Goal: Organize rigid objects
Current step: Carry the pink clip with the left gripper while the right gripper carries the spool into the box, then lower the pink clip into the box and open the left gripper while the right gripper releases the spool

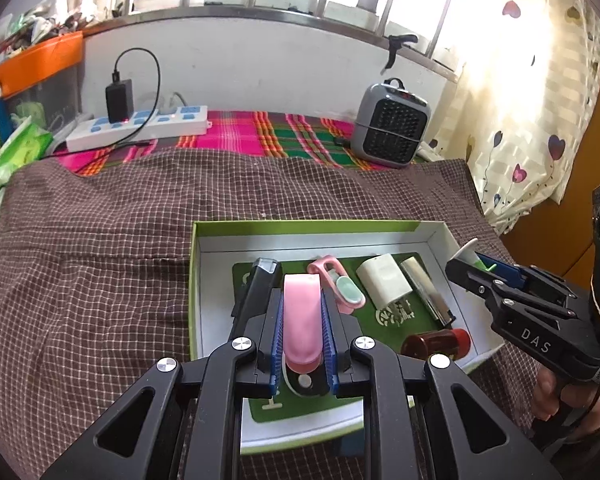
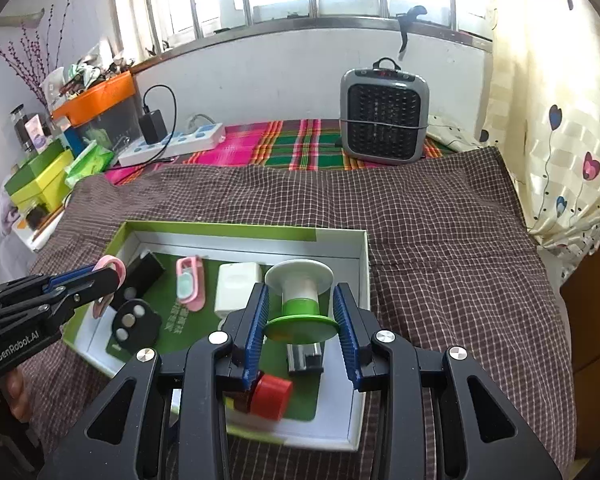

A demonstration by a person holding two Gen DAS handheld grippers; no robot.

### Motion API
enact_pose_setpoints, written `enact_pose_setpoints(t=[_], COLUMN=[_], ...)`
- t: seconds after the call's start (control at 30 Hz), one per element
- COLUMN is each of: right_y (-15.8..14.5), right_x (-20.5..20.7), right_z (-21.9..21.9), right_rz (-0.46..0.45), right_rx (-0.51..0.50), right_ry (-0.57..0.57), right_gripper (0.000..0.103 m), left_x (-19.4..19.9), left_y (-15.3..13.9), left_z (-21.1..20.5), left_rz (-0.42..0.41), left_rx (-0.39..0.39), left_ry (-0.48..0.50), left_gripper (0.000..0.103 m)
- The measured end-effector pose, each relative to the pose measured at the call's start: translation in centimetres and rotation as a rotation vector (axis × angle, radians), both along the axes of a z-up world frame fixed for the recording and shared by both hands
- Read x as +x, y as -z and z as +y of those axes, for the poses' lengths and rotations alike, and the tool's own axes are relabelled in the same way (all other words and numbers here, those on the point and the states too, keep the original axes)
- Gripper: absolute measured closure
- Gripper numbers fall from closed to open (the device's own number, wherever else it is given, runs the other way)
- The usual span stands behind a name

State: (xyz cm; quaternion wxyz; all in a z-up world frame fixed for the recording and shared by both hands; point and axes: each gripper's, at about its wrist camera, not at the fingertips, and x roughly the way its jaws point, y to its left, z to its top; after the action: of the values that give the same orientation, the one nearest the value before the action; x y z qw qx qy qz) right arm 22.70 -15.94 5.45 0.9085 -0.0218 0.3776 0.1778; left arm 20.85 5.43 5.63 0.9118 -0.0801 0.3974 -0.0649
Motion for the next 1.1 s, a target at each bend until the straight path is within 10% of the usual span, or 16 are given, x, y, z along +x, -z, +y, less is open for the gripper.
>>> enact_pose_setpoints(t=[1.1], right_y=[2.7], right_x=[2.4], right_z=[1.5], right_rz=[0.024], right_rx=[-0.056], right_ry=[-0.026], right_gripper=[0.068], left_x=[2.4], left_y=[2.1], left_z=[-0.7], left_rz=[0.032], left_rx=[0.044], left_ry=[0.006], left_gripper=[0.086])
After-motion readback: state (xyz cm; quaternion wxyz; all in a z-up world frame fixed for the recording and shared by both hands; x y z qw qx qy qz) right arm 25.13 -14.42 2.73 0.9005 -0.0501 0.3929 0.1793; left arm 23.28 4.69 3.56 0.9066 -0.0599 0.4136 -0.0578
